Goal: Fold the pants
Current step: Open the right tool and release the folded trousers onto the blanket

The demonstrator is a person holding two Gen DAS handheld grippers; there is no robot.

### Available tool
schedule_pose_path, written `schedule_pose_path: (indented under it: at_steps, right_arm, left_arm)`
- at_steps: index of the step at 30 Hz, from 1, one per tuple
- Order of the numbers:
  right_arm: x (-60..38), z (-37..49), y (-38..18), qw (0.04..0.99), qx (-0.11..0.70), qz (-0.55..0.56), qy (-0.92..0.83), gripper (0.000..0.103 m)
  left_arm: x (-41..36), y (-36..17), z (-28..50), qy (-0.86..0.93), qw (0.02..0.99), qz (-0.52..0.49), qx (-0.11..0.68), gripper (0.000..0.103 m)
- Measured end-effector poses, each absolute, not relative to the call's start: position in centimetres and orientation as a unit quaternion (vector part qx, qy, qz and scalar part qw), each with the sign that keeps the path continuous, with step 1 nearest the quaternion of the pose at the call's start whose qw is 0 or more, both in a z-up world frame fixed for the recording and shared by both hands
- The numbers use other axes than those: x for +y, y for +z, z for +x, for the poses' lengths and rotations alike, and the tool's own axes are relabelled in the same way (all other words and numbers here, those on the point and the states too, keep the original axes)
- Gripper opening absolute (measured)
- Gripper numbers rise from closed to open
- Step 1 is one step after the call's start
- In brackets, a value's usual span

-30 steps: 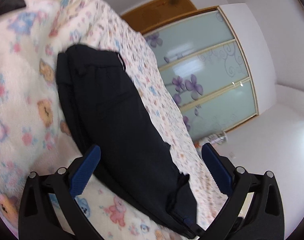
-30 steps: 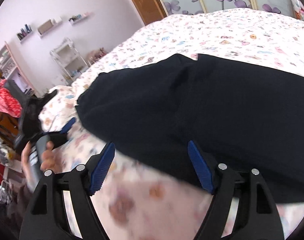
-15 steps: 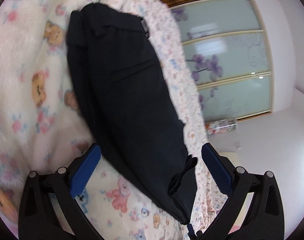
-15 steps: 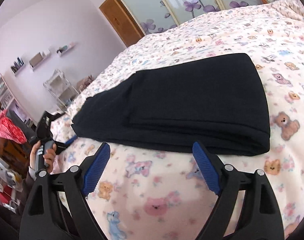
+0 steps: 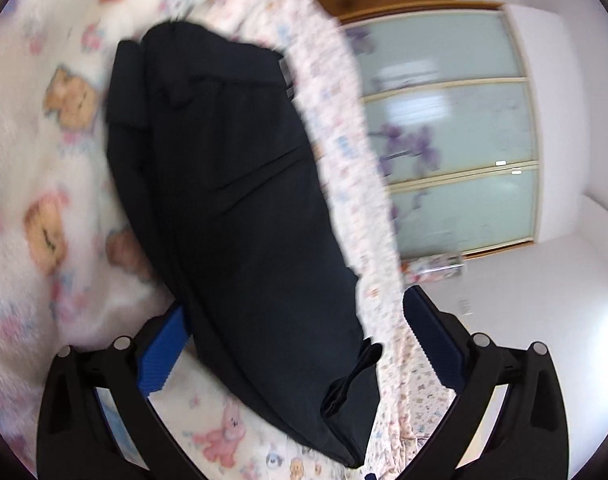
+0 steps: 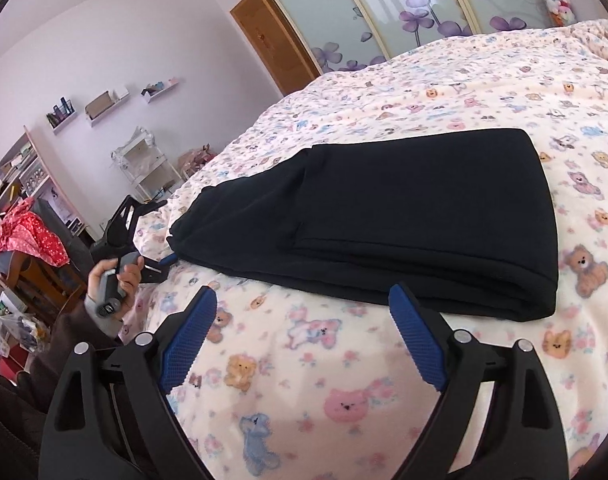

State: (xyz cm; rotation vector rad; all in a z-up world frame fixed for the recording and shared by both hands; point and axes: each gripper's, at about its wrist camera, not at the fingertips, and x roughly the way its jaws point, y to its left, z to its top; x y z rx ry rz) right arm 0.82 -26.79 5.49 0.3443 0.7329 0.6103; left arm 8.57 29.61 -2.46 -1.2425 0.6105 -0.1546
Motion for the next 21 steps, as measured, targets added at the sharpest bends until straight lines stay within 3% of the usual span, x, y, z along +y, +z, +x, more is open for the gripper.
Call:
schedule_pose_path:
  at_steps: [4, 9, 15, 18, 21]
  right_arm:
    - [-26.6, 1.1, 5.0, 0.868, 0.362, 0.171, 0.294, 0.091]
    - [-26.2, 0.8, 5.0, 0.868, 0.363, 0.162, 0.298, 0.091]
    - [-26.0, 1.1, 4.3, 0.862, 0.377, 0.166, 0.295, 0.091]
    - [-25.9, 1.2, 4.1, 0.86, 0.382, 0.166, 0.296, 0.091]
    - [-25.7, 1.1, 4.1, 0.861, 0.381, 0.157, 0.297, 0.091]
  left_arm:
    - [29.5, -2.1, 8.8, -0.055, 0.791, -0.543, 0.275, 0.101]
    - [31.1, -2.7, 8.8, -0.061, 0.76, -0.593, 0.259, 0.101]
    - [29.2, 1.1, 8.3, -0.102, 0.843, -0.475, 0.231, 0.101]
    - [30.3, -1.2, 9.4, -0.059, 0.804, -0.526, 0.27, 0.101]
    - [31.9, -2.3, 8.9, -0.038, 0.778, -0.575, 0.25, 0.101]
